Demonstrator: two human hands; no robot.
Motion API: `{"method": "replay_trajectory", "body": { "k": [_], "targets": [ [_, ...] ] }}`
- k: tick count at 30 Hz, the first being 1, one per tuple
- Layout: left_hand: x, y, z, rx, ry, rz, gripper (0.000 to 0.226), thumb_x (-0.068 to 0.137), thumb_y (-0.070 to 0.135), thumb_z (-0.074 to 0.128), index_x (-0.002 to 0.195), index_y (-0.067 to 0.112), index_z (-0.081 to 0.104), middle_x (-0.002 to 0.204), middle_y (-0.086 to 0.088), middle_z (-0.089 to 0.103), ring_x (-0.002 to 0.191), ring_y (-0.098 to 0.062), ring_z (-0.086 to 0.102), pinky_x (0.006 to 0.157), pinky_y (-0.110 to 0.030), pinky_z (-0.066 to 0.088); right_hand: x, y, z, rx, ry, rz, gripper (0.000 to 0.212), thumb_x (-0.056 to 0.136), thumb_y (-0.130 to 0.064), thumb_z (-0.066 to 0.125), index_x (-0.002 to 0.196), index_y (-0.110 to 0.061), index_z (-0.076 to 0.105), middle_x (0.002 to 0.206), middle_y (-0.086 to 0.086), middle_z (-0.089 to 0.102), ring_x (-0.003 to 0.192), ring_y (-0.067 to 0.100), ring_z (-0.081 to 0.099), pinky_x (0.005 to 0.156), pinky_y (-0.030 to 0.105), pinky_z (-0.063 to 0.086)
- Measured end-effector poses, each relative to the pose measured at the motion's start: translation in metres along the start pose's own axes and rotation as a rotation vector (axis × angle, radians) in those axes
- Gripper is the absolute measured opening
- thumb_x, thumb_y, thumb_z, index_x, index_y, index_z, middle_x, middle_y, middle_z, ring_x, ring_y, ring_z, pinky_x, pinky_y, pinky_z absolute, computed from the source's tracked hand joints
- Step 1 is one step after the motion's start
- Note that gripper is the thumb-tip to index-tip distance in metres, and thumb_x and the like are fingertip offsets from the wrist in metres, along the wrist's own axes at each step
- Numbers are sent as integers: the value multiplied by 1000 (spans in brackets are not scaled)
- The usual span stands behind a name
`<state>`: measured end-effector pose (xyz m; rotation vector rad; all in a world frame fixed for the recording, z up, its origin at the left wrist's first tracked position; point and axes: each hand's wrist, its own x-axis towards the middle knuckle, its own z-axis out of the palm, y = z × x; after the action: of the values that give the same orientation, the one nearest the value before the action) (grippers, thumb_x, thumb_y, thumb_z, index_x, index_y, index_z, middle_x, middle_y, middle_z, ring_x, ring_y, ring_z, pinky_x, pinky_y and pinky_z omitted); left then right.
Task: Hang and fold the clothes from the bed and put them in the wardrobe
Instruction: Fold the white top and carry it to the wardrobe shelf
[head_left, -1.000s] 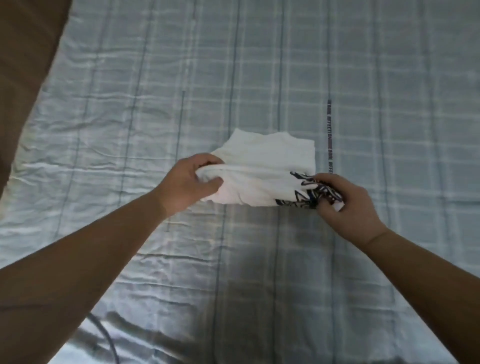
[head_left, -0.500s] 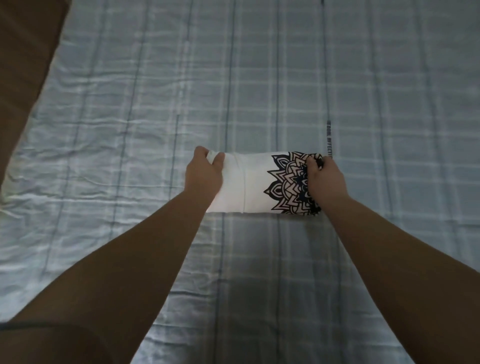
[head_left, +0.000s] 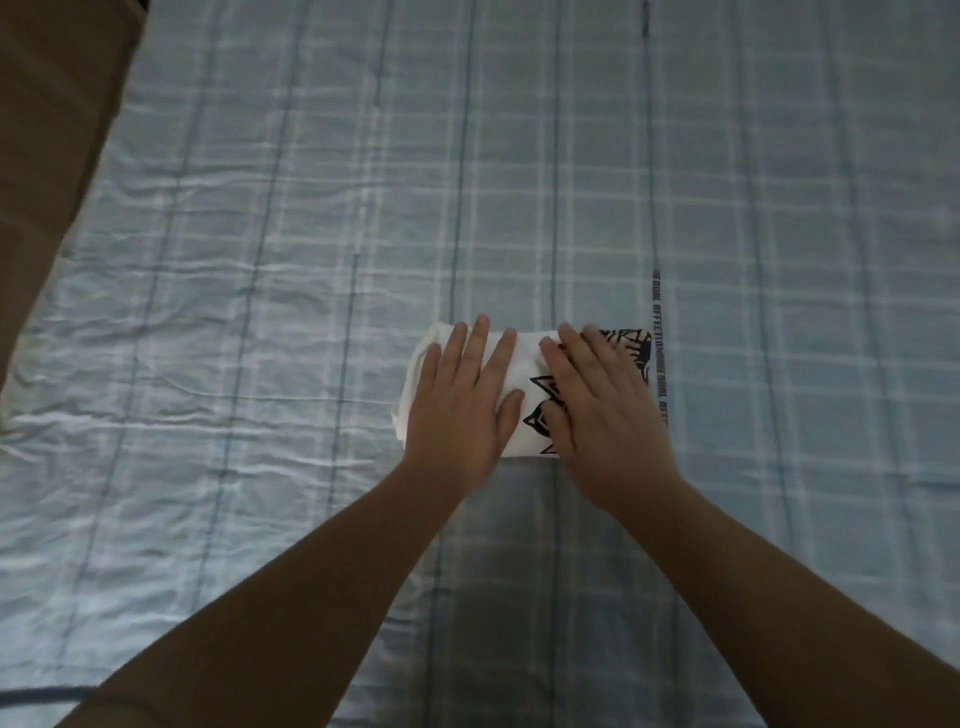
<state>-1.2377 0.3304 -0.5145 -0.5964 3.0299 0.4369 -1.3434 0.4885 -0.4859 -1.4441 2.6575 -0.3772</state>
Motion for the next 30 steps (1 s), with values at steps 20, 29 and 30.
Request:
{"method": "replay_trajectory", "body": {
  "k": [20, 29, 30],
  "targets": [
    [1, -32, 6, -239, -45, -119, 59, 103, 43, 20, 155, 16, 31, 162, -7, 29, 152, -23, 19, 121, -47, 25, 6, 31, 21, 328, -144, 255, 61, 98, -45, 29, 146, -12, 46, 155, 6, 41, 144, 23, 35, 121, 39, 21],
    [-5, -28, -14, -636, -129, -899, 99, 75, 87, 44, 133, 8, 51, 125, -18, 61, 114, -38, 59, 96, -47, 49, -3, 22, 0, 673, -68, 872, 62, 99, -38, 49, 154, -28, 22, 154, 4, 40, 135, 28, 44, 110, 38, 34],
    [0, -29, -15, -688, -162, -947, 103, 72, 89, 47, 134, 7, 51, 126, -17, 62, 113, -36, 60, 96, -44, 50, 2, 22, 0, 693, -80, 920, 61, 100, -39, 48, 154, -25, 24, 152, 6, 43, 133, 31, 46, 108, 38, 36]
  ]
}}
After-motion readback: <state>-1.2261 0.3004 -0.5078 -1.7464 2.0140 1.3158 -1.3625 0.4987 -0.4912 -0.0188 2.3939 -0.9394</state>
